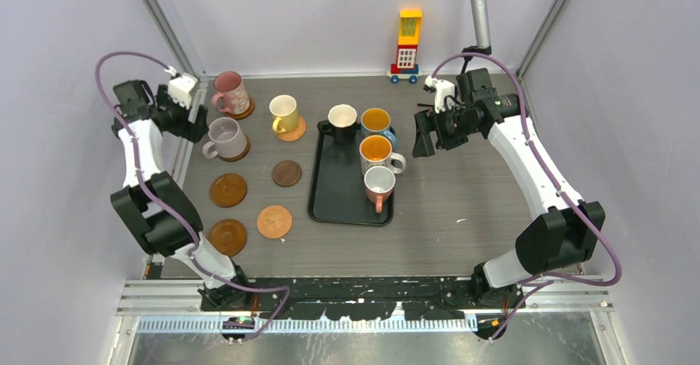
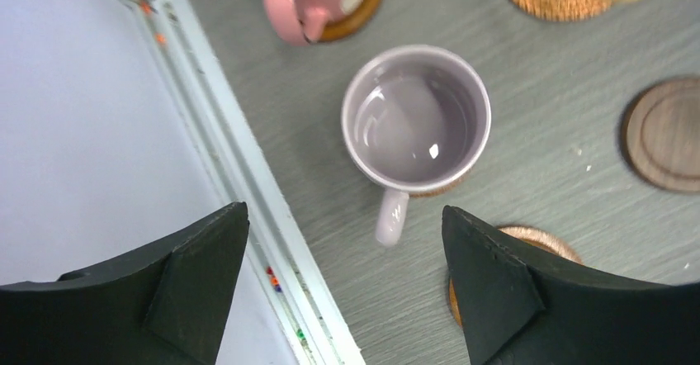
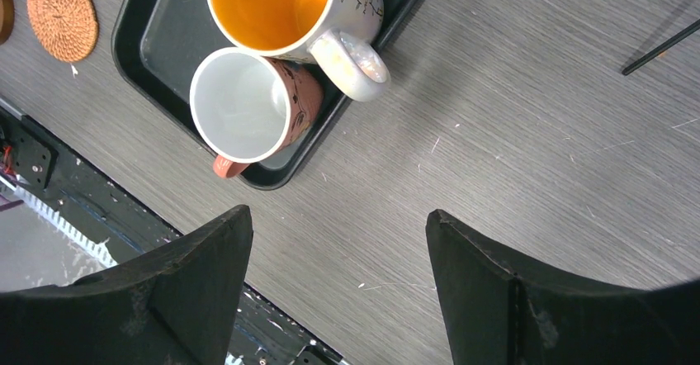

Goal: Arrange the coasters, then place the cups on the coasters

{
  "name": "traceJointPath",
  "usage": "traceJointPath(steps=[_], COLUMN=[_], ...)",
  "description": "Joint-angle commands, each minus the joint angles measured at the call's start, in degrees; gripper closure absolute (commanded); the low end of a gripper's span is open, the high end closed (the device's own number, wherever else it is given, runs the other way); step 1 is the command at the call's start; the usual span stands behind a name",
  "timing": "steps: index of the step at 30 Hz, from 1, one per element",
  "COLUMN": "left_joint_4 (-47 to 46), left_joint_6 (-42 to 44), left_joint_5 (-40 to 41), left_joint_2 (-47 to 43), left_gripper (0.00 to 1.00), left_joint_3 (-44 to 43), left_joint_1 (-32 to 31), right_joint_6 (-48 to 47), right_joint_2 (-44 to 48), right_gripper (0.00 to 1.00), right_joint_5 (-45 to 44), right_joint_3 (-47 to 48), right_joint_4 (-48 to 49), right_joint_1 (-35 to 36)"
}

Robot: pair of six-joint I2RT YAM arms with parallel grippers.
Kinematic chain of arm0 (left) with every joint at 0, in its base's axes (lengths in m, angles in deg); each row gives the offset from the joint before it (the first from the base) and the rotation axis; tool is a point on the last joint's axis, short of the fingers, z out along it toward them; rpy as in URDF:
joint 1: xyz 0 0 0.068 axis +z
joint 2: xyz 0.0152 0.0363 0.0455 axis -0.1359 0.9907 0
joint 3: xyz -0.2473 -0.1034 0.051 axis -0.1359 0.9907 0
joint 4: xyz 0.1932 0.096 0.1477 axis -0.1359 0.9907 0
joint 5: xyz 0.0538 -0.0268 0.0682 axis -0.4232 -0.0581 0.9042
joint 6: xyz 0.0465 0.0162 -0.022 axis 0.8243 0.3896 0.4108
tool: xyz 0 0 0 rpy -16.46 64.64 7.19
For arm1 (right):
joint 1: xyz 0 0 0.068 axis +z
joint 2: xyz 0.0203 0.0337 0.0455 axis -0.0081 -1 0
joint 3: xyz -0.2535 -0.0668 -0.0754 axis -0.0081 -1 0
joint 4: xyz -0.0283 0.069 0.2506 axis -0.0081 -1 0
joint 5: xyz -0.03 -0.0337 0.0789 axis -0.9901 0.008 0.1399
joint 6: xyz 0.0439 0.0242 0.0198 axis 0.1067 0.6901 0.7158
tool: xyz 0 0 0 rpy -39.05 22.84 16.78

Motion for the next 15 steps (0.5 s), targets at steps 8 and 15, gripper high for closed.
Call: traceJointPath(steps=[8,15], left_joint_4=[11.24,16.42], left_joint_6=[-10.49,-3.82], left_joint_5=[2.79,3.53], left_joint_2=[-8.79,-1.99], left_gripper=[0.07,0.09], left_joint_3=[-9.29,-13.38], left_joint_1=[-16.28,-33.29], right_joint_6=[-0.58,-0.76], right_joint_2=[2.04,3.36], right_gripper=[0.18,0.18], right_joint_5=[2.03,1.38], right_joint_3=[0.79,-0.02], right_joint_4=[2.45,2.6], right_joint_1=[-0.19,-0.15])
